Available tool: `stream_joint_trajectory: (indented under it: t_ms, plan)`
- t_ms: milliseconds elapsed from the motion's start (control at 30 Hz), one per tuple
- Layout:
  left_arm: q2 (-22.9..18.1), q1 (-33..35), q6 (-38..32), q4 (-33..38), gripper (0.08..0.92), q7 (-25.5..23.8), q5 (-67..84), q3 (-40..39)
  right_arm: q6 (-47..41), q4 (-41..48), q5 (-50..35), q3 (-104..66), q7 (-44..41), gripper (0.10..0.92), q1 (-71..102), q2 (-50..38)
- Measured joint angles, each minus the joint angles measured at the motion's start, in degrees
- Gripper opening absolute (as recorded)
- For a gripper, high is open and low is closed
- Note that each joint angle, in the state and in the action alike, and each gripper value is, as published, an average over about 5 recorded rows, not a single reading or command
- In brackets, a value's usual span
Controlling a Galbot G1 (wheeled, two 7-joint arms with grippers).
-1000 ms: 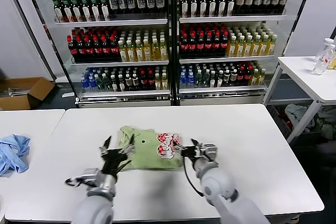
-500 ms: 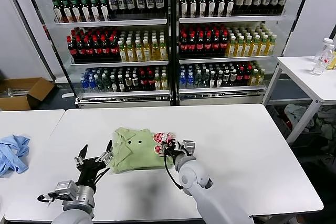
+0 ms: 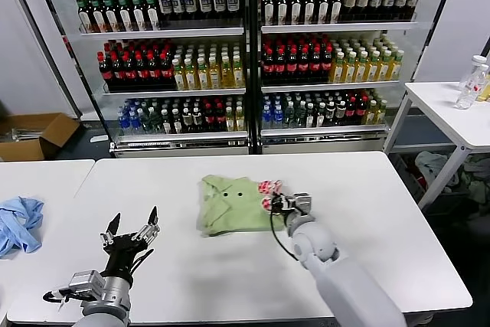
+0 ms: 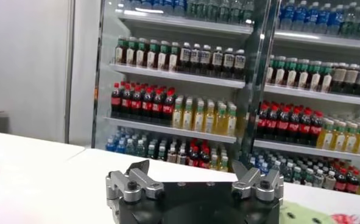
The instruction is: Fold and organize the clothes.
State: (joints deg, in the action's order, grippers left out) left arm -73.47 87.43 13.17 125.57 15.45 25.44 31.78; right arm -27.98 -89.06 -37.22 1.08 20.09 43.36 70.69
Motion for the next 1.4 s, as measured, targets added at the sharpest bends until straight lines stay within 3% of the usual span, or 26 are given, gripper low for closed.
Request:
stream_joint_trajectory:
  t_ms: [300, 767, 933, 1400]
  plan:
    - [-1.14, 2.05, -0.68, 2.62, 0.823, -1.11, -1.90, -0.31, 5.97, -6.01, 9.45, -5.46, -4.86, 0.389, 4.91, -5.72]
    - [-3.15, 4.64, -1.23, 6.58, 0.823, -5.06, -4.88, -0.52, 14.33, -25.32, 18.08, -20.10, -7.53, 0.784, 26.76, -8.32]
    - [-3.92, 5.25, -1.30, 7.66, 0.823, -6.67, -5.72, -0.61, 16.42, -30.43, 19.02, -24.32, -8.27, 0.821, 33.97, -7.77]
    - [-5.68, 7.76, -3.01, 9.16, 0.823, -9.58, -8.00, -0.56, 17.70, -38.12, 20.58, -28.20, -9.66, 0.823, 42.02, -6.80]
